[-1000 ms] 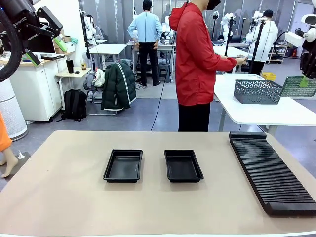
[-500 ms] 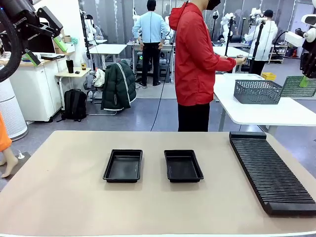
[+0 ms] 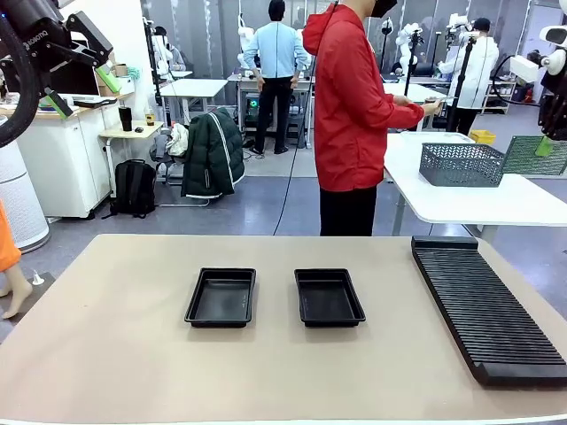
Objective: Inspect and transfer BCBs to ESD trays.
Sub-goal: Pick up the Blank PCB from the PCB Rack and place it in the left ESD tray.
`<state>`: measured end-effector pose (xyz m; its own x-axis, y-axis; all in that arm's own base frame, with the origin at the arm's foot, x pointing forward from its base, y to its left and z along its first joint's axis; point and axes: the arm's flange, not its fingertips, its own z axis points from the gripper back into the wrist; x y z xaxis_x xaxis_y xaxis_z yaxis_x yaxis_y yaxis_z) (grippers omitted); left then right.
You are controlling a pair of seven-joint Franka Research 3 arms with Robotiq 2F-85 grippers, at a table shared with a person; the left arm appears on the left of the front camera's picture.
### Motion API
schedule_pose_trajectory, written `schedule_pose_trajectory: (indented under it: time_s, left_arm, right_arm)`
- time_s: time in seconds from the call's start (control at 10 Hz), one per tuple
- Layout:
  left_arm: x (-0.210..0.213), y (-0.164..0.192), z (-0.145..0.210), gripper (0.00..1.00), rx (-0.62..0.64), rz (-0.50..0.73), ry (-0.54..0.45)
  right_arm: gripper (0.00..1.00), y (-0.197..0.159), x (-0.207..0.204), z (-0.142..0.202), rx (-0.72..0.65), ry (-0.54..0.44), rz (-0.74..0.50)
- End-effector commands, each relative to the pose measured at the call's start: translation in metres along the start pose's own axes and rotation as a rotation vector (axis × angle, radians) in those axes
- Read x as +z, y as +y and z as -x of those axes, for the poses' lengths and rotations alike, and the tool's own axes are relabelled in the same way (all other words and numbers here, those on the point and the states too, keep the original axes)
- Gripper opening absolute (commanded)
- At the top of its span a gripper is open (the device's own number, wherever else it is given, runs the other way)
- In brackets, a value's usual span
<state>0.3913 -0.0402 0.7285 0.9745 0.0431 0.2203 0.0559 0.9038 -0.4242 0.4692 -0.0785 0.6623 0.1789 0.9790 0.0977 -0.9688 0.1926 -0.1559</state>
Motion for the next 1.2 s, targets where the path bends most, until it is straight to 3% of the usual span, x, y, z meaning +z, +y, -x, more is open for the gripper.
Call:
schedule_pose_trajectory:
  time_s: [0.0, 0.7, 1.1]
  left_arm:
    - [0.0, 0.001, 0.0, 1.0, -0.005, -0.002, -0.001]
    - [0.0, 0.001, 0.0, 1.0, -0.005, -0.002, -0.001]
    - [0.0, 0.001, 0.0, 1.0, -0.005, -0.002, -0.001]
  right_arm:
    - [0.03, 0.013, -0.003, -0.023, -0.182, -0.041, -0.05]
    - [0.03, 0.07, -0.076, -0.122, -0.713, -0.027, -0.328]
    - [0.03, 0.114, -0.119, -0.172, -0.91, -0.153, -0.443]
